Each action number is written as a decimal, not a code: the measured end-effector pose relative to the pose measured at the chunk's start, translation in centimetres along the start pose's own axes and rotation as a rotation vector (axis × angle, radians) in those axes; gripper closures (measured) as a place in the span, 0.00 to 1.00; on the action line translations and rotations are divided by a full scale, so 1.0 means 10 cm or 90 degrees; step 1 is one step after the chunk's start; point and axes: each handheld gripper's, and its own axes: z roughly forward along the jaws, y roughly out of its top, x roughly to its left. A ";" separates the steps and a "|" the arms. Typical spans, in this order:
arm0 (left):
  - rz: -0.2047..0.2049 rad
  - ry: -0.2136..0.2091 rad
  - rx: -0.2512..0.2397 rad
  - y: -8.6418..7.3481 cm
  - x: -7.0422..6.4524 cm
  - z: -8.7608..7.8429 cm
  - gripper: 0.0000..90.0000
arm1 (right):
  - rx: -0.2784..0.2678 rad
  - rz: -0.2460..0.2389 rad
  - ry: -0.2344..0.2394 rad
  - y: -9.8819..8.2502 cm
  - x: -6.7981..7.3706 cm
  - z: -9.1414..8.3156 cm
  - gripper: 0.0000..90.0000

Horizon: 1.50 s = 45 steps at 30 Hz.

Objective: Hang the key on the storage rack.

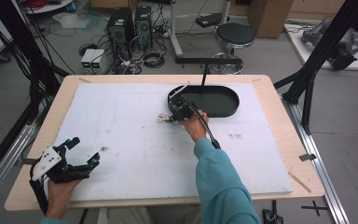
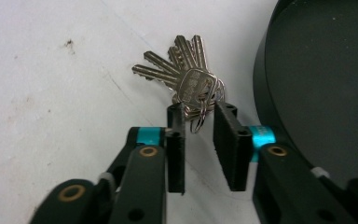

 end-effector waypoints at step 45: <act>0.001 0.000 0.001 0.00 0.00 0.00 0.02 | -0.065 -0.023 0.017 0.11 0.06 -0.50 0.99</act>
